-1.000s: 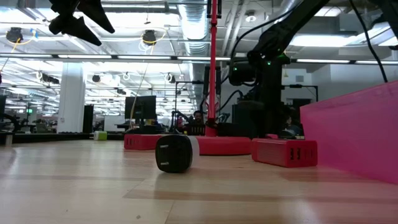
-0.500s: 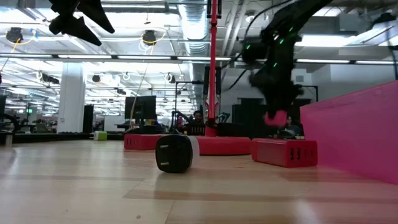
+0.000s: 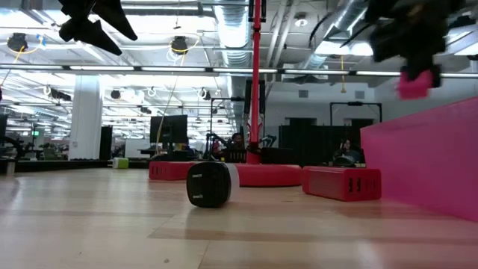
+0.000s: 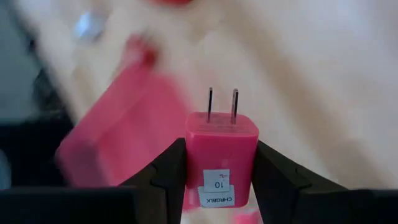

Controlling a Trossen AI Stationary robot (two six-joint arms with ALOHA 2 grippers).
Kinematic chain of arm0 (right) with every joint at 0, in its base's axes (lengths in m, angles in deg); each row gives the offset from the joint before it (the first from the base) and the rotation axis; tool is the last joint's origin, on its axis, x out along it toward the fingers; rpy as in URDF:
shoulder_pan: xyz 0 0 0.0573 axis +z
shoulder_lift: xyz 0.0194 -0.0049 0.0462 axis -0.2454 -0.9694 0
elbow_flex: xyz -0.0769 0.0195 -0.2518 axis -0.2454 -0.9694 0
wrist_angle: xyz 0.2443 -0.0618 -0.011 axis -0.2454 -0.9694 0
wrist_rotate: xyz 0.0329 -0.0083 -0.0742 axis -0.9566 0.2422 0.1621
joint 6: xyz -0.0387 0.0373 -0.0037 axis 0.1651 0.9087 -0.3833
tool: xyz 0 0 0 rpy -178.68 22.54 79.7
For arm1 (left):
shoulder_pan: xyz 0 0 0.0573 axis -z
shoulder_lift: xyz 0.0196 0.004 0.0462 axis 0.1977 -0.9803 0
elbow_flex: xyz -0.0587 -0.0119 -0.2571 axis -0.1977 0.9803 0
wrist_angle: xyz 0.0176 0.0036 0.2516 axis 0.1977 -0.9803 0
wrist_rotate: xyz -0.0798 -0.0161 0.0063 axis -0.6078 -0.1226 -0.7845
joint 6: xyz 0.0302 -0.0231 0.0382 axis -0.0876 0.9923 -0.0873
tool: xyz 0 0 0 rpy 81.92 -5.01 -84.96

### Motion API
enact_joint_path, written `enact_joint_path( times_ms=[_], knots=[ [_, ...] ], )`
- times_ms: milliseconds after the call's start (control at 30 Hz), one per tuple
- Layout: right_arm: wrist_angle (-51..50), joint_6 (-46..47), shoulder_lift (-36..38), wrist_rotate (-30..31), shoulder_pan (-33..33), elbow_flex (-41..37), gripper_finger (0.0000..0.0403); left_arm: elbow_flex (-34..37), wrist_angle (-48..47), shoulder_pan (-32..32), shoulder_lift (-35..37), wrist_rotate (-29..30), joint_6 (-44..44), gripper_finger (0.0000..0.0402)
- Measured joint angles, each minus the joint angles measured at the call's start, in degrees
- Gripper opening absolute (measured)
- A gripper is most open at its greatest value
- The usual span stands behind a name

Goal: Pick & Place Office items
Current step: Put the pink charger adapter into the red bin

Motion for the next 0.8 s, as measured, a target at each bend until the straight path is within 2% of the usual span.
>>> enact_joint_path(
  times_ms=[100,167,267,367,500,633,800],
  knots=[
    [1.7,6.5,3.7,0.1,11.8,-1.3,0.0136,0.0,0.0,0.0,0.0,0.0,0.1,0.0285],
    [3.6,10.3,4.3,2.2,19.2,-1.2,0.0136,0.0,0.2,0.0,0.0,0.0,0.6,0.0285],
    [4.4,15.9,2.4,7.5,28.8,-1.2,0.0136,0.0,0.6,0.0,0.0,0.0,2.0,0.0285],
    [3.9,18.7,-1.8,12.3,35.9,-1.3,0.0136,0.0,1.8,0.0,0.0,0.0,2.3,0.0285],
    [5.5,19.4,-8.2,18.0,40.5,-1.3,0.0136,0.0,3.7,0.0,-0.3,0.0,2.3,0.0285],
    [10.8,18.5,-13.8,18.5,43.5,-1.3,0.0136,0.0,4.0,0.0,-1.0,0.0,3.5,0.0285],
    [10.8,18.3,-18.8,19.4,47.6,-1.4,0.0135,0.0,5.0,0.0,-1.8,-0.9,3.6,0.0285]
  ],
)
